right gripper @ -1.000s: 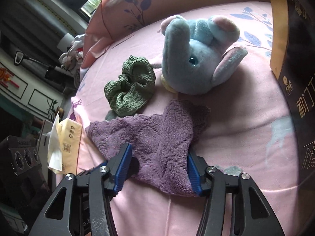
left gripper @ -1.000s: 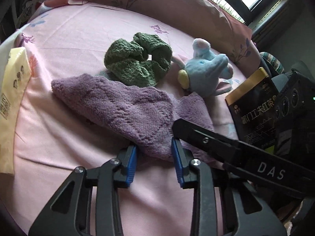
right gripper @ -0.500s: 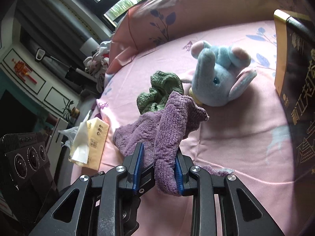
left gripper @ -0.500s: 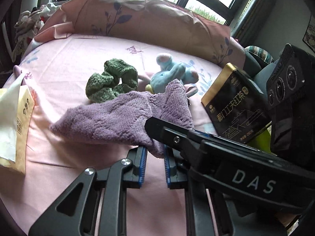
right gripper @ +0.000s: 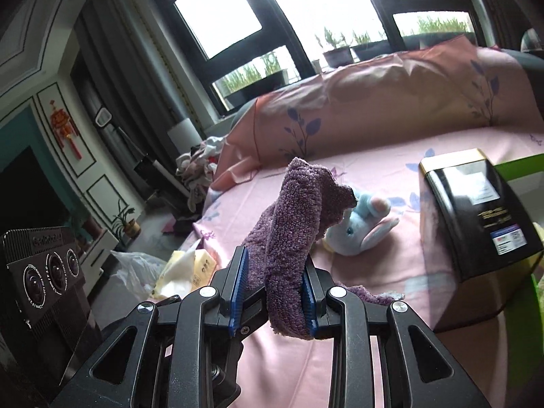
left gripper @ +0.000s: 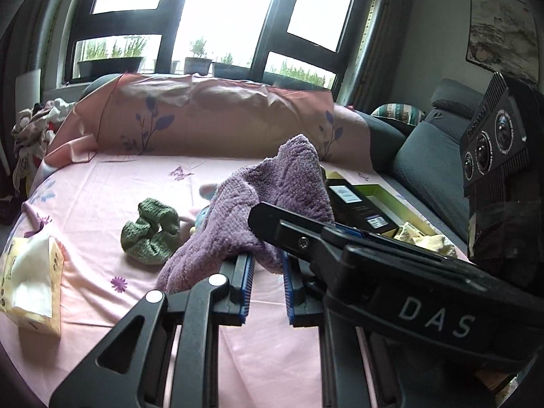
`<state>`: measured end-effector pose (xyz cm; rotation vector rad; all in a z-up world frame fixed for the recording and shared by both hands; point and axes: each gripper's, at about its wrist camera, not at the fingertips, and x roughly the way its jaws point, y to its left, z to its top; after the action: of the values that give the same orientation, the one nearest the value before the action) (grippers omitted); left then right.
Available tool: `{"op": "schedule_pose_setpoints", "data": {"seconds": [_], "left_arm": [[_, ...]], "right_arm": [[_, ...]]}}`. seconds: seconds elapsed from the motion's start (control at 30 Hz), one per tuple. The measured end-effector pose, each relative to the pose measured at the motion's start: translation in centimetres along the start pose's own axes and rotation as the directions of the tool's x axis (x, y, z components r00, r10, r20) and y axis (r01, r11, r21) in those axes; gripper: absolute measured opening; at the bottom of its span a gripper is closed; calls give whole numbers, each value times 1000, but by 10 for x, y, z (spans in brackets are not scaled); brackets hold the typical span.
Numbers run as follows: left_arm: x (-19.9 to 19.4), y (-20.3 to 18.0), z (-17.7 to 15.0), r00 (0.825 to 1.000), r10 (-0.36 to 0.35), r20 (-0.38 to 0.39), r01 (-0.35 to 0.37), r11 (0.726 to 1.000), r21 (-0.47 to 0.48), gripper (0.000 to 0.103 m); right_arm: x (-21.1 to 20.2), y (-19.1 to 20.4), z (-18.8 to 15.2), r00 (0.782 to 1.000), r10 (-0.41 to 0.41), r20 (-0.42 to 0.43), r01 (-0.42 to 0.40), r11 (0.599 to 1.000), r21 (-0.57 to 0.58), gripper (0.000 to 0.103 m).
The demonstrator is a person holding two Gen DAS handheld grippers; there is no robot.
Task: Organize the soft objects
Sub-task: 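Lift the purple cloth and carry it to the green box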
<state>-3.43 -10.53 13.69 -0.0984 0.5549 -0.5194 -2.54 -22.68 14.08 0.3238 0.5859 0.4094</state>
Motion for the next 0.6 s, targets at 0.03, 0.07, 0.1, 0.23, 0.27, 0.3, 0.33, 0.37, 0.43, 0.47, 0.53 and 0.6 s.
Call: {"op": "schedule_pose_setpoints", "data": {"seconds": [0.03,0.07,0.1,0.23,0.27,0.3,0.33,0.37,0.43,0.47,0.53,0.6], "left_arm": [[-1,-8,2,1000,-8,8,7,1000,18,11],[-1,-15,4,1000,-16,14,16,999,34,11],[-1,-22,6,1000,-27,16,26,999,47,11],[0,-52,14,997,-69,31,66,993,93,12],[1,-60,15,996,-80,35,76,992,103,12],[2,-67,17,995,-91,37,86,990,113,12],[3,-74,19,994,-102,39,96,988,122,12],[6,-82,20,993,-112,38,106,986,130,12],[11,-97,24,991,-129,36,122,981,149,12],[13,-105,25,989,-139,38,132,978,159,11],[16,-120,29,985,-169,42,159,971,179,12],[21,-135,32,980,-197,32,187,962,197,12]], "right_arm": [[-8,-3,2,1000,-5,18,5,1000,-2,32],[-17,-5,3,999,-8,35,8,1000,-1,32],[-25,-8,4,999,-11,50,11,1000,4,32],[-55,-22,8,994,-34,107,31,999,25,32],[-62,-27,9,992,-42,122,39,999,29,32],[-69,-31,10,989,-49,137,45,998,36,32],[-76,-35,11,987,-58,151,51,998,45,32],[-84,-40,12,984,-66,166,57,997,56,32],[-97,-51,13,977,-81,196,65,994,84,32],[-103,-56,14,974,-86,208,67,993,96,32],[-117,-65,15,966,-99,238,73,991,116,32],[-130,-74,16,957,-121,264,87,987,137,32]]}}
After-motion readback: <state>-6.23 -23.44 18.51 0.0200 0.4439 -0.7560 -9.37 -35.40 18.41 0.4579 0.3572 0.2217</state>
